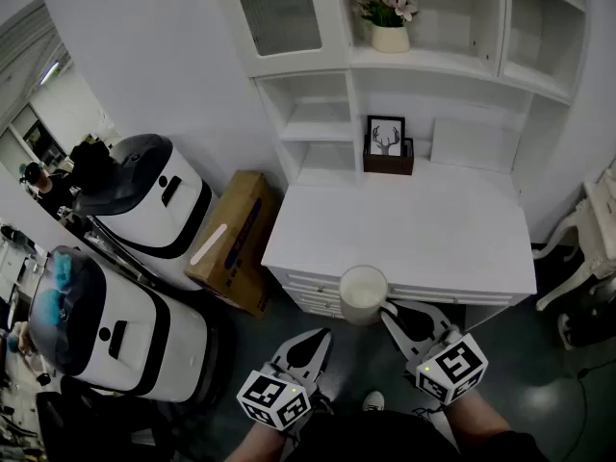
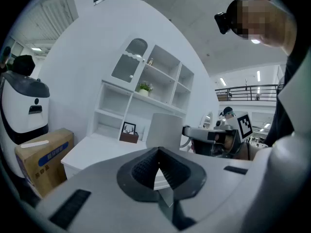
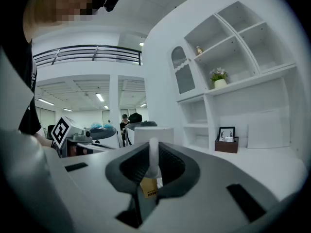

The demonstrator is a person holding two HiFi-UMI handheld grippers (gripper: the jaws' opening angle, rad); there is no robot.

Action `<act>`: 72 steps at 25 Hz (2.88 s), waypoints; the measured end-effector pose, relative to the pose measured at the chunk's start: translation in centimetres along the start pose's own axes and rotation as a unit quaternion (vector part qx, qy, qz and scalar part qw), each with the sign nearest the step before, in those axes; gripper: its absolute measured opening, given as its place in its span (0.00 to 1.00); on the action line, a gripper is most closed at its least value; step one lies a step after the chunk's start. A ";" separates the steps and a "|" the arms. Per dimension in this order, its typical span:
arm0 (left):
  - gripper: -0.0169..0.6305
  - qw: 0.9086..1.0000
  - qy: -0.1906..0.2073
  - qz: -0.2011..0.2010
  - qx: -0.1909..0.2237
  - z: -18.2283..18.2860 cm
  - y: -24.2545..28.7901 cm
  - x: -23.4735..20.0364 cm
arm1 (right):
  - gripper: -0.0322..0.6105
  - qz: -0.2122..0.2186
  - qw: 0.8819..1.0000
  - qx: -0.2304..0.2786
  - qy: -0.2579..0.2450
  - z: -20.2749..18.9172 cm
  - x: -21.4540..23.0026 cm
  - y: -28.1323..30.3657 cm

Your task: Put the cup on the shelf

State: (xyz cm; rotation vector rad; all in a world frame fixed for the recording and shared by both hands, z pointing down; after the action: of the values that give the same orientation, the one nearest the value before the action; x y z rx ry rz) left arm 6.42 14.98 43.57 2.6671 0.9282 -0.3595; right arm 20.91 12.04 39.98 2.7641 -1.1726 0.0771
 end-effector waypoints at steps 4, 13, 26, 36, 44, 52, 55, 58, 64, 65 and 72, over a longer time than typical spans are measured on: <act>0.03 1.000 0.000 0.000 0.001 0.1 -0.1 0.1 | 0.11 -0.002 1.000 0.002 0.000 0.1 -0.1 -0.1; 0.03 1.000 0.000 -0.002 0.000 -0.3 -0.5 0.8 | 0.10 -0.010 1.000 0.010 0.018 0.0 -0.1 -0.9; 0.03 1.000 0.004 0.000 0.000 -0.1 -1.3 0.5 | 0.10 -0.016 0.999 0.022 0.024 0.5 -0.1 -0.5; 0.03 1.000 0.004 0.001 0.000 0.7 -1.7 -0.8 | 0.10 -0.020 0.999 0.025 0.028 0.9 -0.3 0.9; 0.03 1.000 0.003 0.000 0.002 1.4 -2.4 -2.7 | 0.10 -0.025 0.999 0.025 0.030 1.2 -0.9 2.9; 0.03 1.000 0.002 -0.001 0.003 2.2 -3.5 -5.2 | 0.10 -0.031 0.999 0.025 0.032 1.6 -1.9 5.3; 0.03 1.000 0.002 -0.003 0.003 2.5 -3.9 -6.2 | 0.10 -0.034 0.999 0.027 0.033 1.8 -2.3 6.2; 0.03 1.000 0.002 -0.006 0.003 2.9 -4.3 -7.3 | 0.10 -0.038 0.998 0.027 0.032 2.0 -2.7 7.3; 0.03 1.000 0.002 -0.012 0.005 3.8 -4.6 -9.5 | 0.10 -0.044 0.998 0.028 0.034 2.4 -3.3 9.3; 0.03 1.000 0.002 -0.013 0.005 3.9 -4.6 -9.8 | 0.10 -0.046 0.998 0.028 0.034 2.4 -3.3 9.7; 0.03 1.000 0.001 -0.022 0.003 4.7 -5.0 -12.4 | 0.10 -0.054 0.998 0.026 0.035 2.7 -3.9 12.2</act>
State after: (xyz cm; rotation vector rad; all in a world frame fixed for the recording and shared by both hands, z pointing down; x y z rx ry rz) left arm -6.80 10.06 42.28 2.6567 0.9891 -0.3698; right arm 9.37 6.05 38.25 2.8374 -1.0169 0.1947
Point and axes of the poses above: the fingertips, and each gripper's own axes: y forward along the fingers, x to its right, z out of its top, the point moved 3 cm from there along -y, backward along the fingers, and after that the axes turned 1 degree about -y, right-handed, at the moved point
